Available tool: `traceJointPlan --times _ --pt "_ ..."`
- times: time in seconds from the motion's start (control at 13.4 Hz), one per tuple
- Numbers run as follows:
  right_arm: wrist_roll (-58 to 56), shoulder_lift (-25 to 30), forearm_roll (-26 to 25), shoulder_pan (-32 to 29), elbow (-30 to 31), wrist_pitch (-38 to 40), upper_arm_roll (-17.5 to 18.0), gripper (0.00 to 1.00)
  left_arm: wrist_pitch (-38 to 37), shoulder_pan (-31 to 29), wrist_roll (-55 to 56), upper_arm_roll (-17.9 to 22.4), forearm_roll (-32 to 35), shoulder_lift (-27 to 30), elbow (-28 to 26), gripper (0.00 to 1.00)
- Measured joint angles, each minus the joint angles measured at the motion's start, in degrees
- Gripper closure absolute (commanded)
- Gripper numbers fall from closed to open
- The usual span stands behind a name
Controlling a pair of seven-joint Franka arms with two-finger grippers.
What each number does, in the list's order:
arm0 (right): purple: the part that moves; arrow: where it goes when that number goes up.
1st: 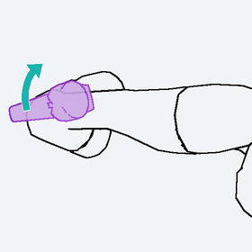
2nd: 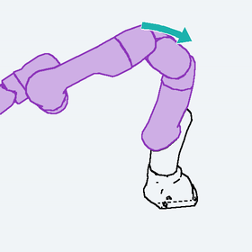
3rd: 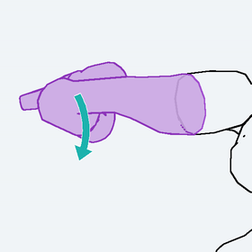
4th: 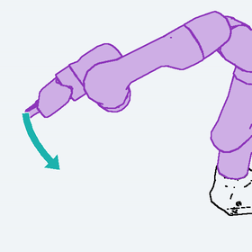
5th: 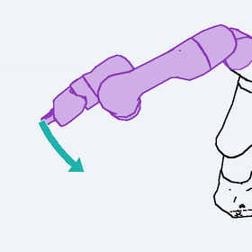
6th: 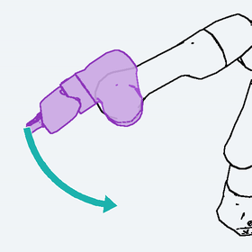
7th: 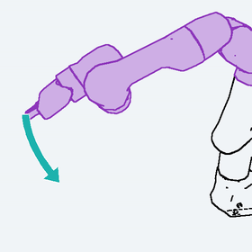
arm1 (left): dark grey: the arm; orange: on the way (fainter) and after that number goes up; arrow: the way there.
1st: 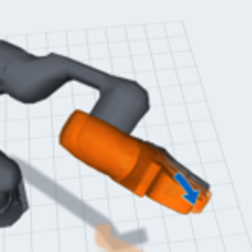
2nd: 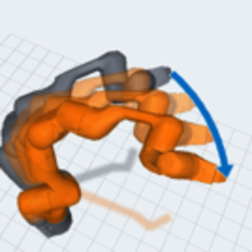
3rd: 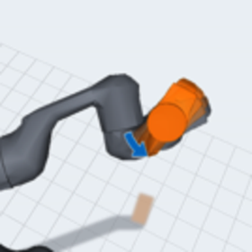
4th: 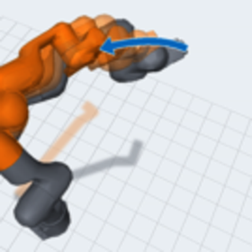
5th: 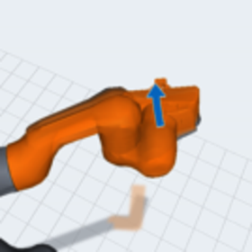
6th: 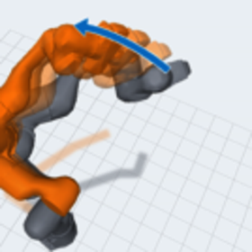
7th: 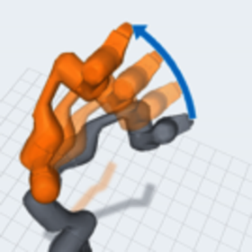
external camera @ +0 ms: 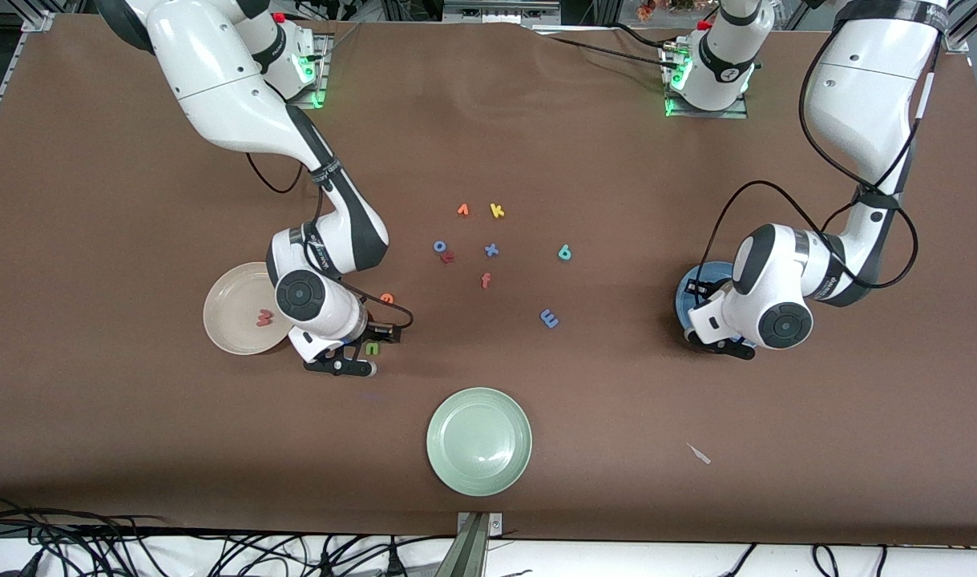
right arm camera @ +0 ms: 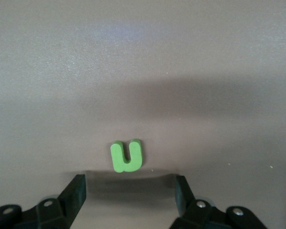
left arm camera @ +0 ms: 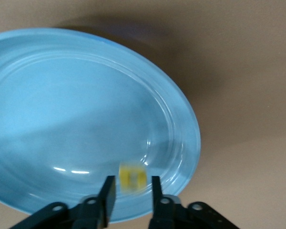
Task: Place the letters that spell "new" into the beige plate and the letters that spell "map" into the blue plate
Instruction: 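Grasp the green u with the right gripper while the left gripper releases yellow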
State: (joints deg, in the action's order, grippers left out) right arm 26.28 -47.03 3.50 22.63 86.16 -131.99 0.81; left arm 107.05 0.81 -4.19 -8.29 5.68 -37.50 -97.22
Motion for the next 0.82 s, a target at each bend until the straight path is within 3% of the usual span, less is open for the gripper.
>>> traceJointPlan --times 0.22,0.82 --pt "-0.3 0.0 0.0 0.0 -0.3 0.0 -0.2 0.42 0.0 -0.1 -0.1 0.0 0.0 0.0 0.0 0.0" --pt "-0.4 -1.0 0.0 -0.3 -2.5 0.0 -0.4 0.46 -0.1 -0.1 -0.1 -0.4 0.0 0.4 0.4 0.0"
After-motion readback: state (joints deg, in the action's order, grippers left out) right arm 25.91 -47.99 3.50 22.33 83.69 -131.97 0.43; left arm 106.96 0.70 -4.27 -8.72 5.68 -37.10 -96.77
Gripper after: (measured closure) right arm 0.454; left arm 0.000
